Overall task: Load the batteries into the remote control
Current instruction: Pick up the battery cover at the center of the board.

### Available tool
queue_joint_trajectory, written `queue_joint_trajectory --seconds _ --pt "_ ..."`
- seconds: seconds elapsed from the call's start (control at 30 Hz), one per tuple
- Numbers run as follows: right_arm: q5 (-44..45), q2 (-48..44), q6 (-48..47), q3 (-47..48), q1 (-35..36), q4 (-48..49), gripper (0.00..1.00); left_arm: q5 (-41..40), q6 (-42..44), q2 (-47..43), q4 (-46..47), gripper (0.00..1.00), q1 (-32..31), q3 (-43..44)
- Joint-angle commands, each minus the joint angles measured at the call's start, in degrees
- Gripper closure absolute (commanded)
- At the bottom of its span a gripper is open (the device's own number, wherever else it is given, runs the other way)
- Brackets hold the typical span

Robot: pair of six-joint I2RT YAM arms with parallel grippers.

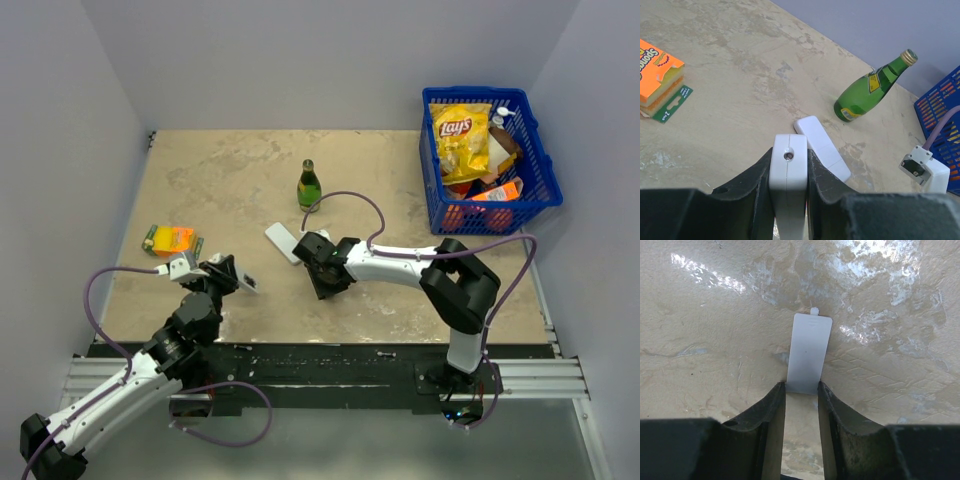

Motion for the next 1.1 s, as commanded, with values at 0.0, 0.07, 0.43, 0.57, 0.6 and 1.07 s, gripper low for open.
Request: queue_joint_trajectory --seconds 0.0,0.07,0.43,0.57,0.6,1.07 --pt "1.84 0.58 -0.68 0.92 -0.09 -3.34 0.75 0.37 -0.52 -0.25 3.41 1.0 -0.13 -0.89" --pt "2.02 0.14 -1.2 0.93 -0.09 -3.44 0.8 0.99 -1.04 -0.16 4.03 1.0 -0.13 -1.42" --pt "1.85 -7.32 -8.75 -0.13 -0.09 -1.07 0.95 8.1 -5.61 0.36 21.41 1.0 0.13 -11.25" --pt "1.67 -10.23 -11.92 -0.83 -0.09 0.08 0.97 13.37 -6.49 3.96 30.47 1.0 1.88 -14.25" --pt "1.59 -10.76 -12.54 -1.01 -0.09 0.34 0.97 14.77 -6.84 5.1 34.49 1.0 2.58 -14.78" --pt "-4.47 -21.75 -25.19 -2.15 0.0 2.89 0.99 36.75 -15.46 36.3 66.51 1.0 13.14 -17.86"
